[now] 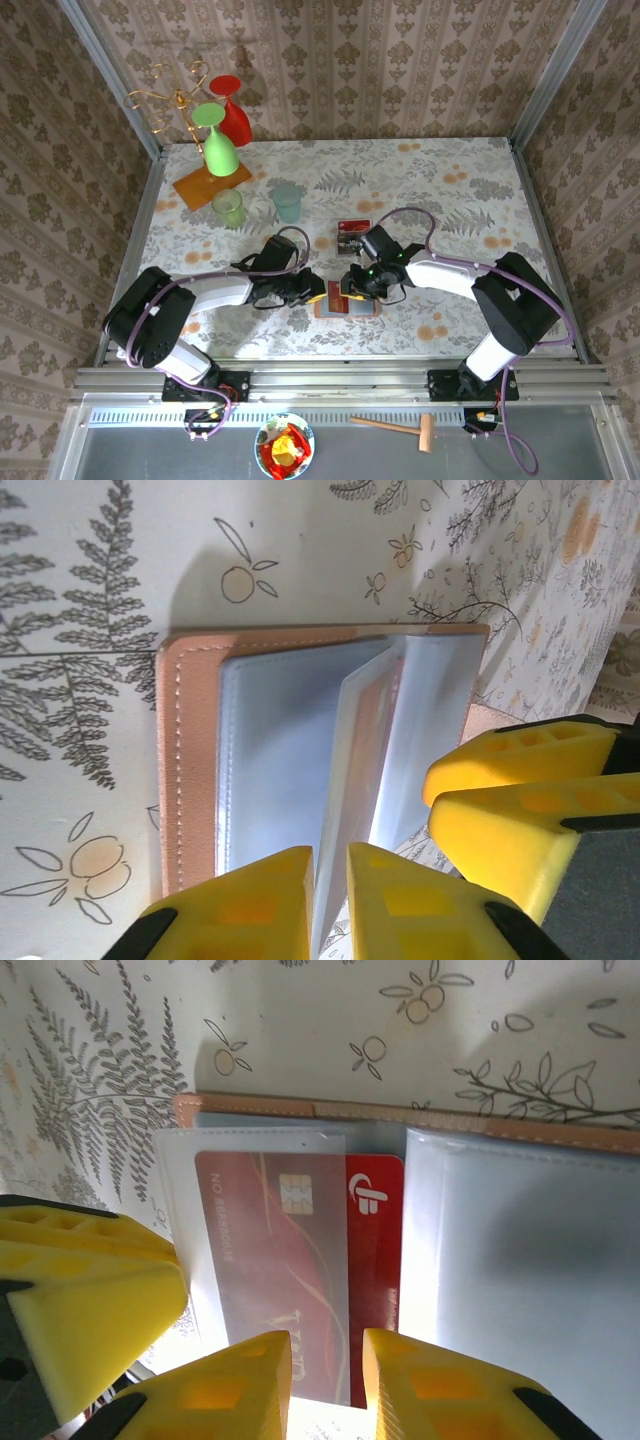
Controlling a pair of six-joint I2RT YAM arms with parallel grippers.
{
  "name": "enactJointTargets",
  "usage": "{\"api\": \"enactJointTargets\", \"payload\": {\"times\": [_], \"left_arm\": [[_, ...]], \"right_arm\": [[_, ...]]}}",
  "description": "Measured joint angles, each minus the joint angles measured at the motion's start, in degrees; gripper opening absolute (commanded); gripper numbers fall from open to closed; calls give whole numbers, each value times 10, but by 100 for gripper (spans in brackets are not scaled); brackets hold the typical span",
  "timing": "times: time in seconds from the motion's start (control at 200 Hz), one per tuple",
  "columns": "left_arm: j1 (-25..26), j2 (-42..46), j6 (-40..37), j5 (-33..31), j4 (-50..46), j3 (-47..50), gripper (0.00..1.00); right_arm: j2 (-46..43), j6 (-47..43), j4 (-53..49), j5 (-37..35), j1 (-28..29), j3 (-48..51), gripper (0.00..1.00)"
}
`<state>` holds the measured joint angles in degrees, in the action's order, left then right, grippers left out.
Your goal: Take the credit cards out of the card holder
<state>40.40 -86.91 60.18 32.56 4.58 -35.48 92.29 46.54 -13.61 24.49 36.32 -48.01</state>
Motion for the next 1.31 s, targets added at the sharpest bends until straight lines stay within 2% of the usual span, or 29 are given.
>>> {"api": "enactJointTargets", "payload": {"times": [0.505,0.835,1.305], "left_arm": [[0,31,-20,-39,-68,-9,19],[16,-22,-15,-15,-16,-18,19],[19,-50,-2,-9,36,-4,19]], "right_arm": [[0,1,15,15,-11,6,28],[0,2,23,20,-17,13,28],[0,3,36,30,-24,31,28]]}}
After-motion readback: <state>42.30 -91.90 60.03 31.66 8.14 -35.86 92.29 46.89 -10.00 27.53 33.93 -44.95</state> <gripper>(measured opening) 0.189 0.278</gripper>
